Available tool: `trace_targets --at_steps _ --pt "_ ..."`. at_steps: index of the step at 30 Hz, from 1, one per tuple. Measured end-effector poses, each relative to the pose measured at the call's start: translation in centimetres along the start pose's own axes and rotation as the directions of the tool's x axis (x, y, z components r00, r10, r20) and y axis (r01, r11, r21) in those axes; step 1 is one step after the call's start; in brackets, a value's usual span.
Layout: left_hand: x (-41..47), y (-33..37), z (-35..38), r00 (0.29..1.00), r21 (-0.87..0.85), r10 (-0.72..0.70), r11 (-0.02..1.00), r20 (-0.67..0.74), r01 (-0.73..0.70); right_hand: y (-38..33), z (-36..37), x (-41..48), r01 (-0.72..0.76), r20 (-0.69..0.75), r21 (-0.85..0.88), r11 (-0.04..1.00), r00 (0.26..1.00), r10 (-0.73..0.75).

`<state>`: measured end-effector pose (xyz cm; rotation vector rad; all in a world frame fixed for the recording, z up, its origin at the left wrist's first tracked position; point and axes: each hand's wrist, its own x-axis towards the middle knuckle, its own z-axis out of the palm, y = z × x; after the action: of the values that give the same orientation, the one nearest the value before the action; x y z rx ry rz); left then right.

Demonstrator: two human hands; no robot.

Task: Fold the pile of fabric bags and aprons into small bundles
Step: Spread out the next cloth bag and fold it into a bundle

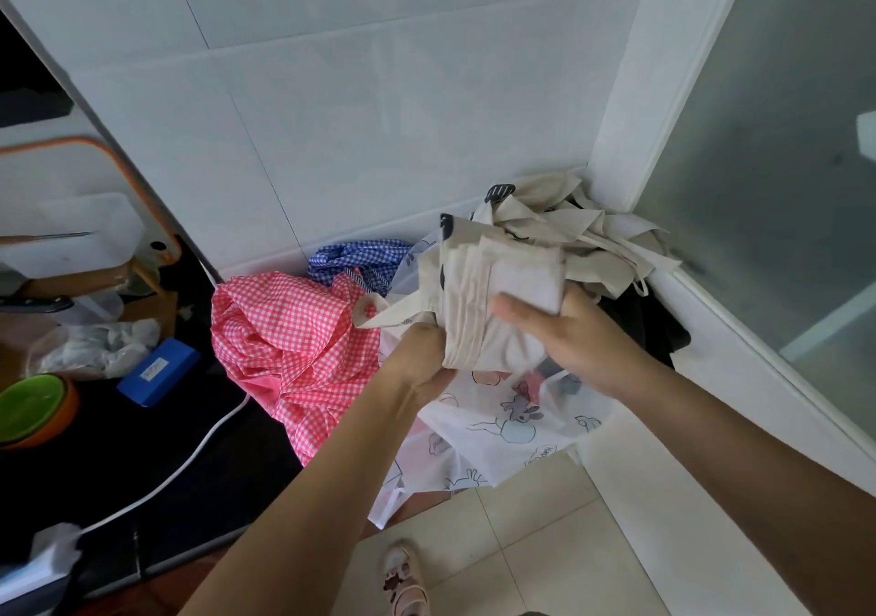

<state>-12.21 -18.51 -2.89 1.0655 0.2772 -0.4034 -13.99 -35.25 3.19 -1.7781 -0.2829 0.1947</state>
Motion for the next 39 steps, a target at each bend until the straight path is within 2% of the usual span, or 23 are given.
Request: trace_targets --at_steps 3,7,9,12,14,16,18,21,24,27,30,31,34,36,39 --pt "-1.0 -0.3 0.1 0.995 0.053 0.019 0.998 0.101 -0.025 0.5 0.1 0.9 -0.006 -0.144 0.009 1.0 0.99 0.007" --pt "-1.3 -1.3 -1.0 0.985 0.211 0.038 0.975 0.17 -0.074 0.6 0.9 1.0 0.016 -0.271 -0.016 1.0 0.962 -0.019" --pt "-1.7 -1.5 -1.7 0.974 0.208 0.03 0.975 0.224 -0.078 1.0 1.2 0.8 0.048 -0.294 -0.146 0.988 0.952 -0.089" --pt "-2.4 -1.5 -2.0 0.949 0.187 0.003 0.98 0.317 -0.065 2.0 2.0 0.8 0.076 -0.31 -0.465 0.882 0.919 -0.243" --pt "-2.6 -1.3 -2.2 0.937 0.148 0.001 0.987 0.35 -0.057 2.0 2.5 0.7 0.132 -0.306 -0.511 0.849 0.896 -0.323" --pt "-2.5 -1.2 -2.7 0.917 0.134 -0.002 0.989 0.399 -0.056 1.8 2.7 0.6 0.23 -0.289 -0.421 0.878 0.883 -0.37" --pt "-2.5 -1.1 -2.8 0.904 0.156 -0.028 0.987 0.426 -0.043 1.3 2.8 0.5 0.267 -0.299 -0.194 0.944 0.9 -0.316" --pt "-2.5 -0.8 -2.8 0.906 0.219 -0.085 0.976 0.414 -0.008 0.8 2.4 0.4 0.149 -0.301 0.099 0.984 0.947 -0.113" --pt "-2.8 -0.6 -2.9 0.858 0.22 -0.128 0.975 0.497 0.018 0.8 2.5 0.2 0.085 -0.328 0.309 0.947 0.944 0.023" --pt "-2.9 -0.3 -2.6 0.828 0.146 -0.12 0.988 0.548 0.047 1.1 2.6 0.1 0.111 -0.427 0.352 0.929 0.903 0.054" --pt "-3.2 -0.4 -2.0 0.87 -0.087 -0.048 0.991 0.49 0.104 1.6 2.5 0.3 0.121 -0.495 0.277 0.953 0.869 0.034" --pt "-3.1 -0.6 -1.9 0.888 -0.101 -0.028 0.991 0.459 0.084 1.7 2.5 0.4 0.12 -0.498 0.234 0.965 0.867 0.013" --pt "-3.7 -0.9 -0.5 0.963 0.074 -0.045 0.997 0.264 0.026 2.4 2.9 0.0 0.129 -0.499 0.107 0.986 0.865 -0.06" --pt "-3.7 -1.2 0.0 0.979 0.097 -0.056 0.995 0.197 0.037 2.7 3.1 -0.1 0.13 -0.494 0.106 0.986 0.867 -0.061" --pt "-3.8 -1.6 0.1 0.986 0.073 -0.053 0.996 0.161 0.042 3.4 2.7 -0.1 0.038 -0.401 0.318 0.947 0.911 0.098"
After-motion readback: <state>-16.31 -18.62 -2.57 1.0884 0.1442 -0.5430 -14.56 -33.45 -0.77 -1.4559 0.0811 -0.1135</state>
